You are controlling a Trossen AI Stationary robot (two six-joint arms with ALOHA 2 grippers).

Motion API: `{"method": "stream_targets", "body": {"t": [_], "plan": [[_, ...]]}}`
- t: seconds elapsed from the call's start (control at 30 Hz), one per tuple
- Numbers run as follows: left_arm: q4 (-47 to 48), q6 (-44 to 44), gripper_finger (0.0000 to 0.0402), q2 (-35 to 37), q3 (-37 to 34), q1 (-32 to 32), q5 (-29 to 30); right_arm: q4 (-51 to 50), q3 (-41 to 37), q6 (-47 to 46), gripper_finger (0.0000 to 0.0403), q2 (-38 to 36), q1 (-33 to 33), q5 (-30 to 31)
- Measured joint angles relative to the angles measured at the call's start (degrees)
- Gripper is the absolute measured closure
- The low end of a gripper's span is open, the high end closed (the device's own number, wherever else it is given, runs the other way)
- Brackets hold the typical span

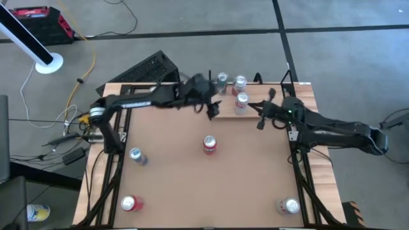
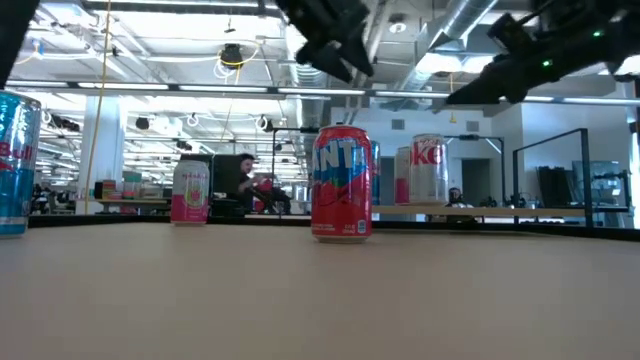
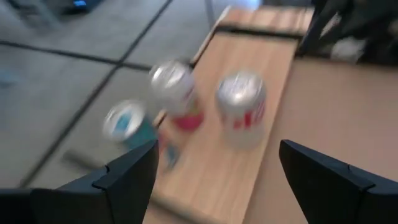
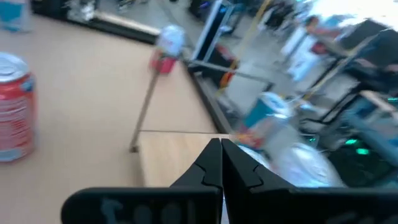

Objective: Place canned beverage on shelf
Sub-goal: Put the top red-silver soda can on the shelf

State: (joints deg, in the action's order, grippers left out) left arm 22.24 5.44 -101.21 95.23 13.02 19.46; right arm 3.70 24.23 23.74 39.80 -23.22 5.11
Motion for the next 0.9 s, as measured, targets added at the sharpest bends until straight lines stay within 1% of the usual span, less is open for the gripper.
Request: {"method": "stream_targets", "body": {"t": [0.03, 0.1, 0.2, 0.33, 0.43, 0.5, 0.57, 0.63, 0.73, 0.9], "plan": [[-1.06, 0.22, 0.0090, 1.94, -3.02, -1.20, 3.08, 0.10, 0.75, -0.19, 0.0382, 1.88, -0.02, -1.51], [-6.71, 0.74, 0.0096, 6.18, -10.55, -3.36, 7.74, 0.62, 2.32, -0.36, 0.0382, 5.53, 0.17, -3.71], [-19.94, 1.04, 0.0106, 12.58, -24.46, -5.72, 11.51, 2.01, 3.87, -0.37, 0.0382, 10.10, 1.20, -3.92], [-42.26, 1.85, 0.0119, 19.15, -41.95, -7.20, 11.88, 2.82, 5.88, -0.60, 0.0382, 14.48, 3.12, -3.92], [-56.25, 1.25, 0.0125, 22.69, -50.48, -7.35, 9.96, 2.98, 7.86, -2.81, 0.0382, 17.86, 4.15, -3.22], [-61.87, 0.20, 0.0128, 24.37, -53.89, -7.35, 8.82, 4.63, 8.87, -4.23, 0.0382, 20.51, 4.38, -0.25], [-64.52, -0.52, 0.0129, 25.88, -55.97, -7.35, 8.14, 6.04, 9.28, -4.70, 0.0382, 23.20, 4.34, 3.70], [-65.68, -0.82, 0.0129, 27.05, -56.61, -7.35, 7.36, 6.16, 10.02, -4.72, 0.0382, 25.52, 4.22, 6.54], [-65.67, -0.97, 0.0129, 27.63, -56.71, -7.35, 6.80, 5.83, 11.04, -4.94, 0.0382, 27.28, 3.49, 7.53], [-65.58, -1.17, 0.0129, 27.58, -56.73, -7.33, 5.84, 4.57, 11.30, -6.63, 0.0382, 28.02, 1.72, 8.26]]}}
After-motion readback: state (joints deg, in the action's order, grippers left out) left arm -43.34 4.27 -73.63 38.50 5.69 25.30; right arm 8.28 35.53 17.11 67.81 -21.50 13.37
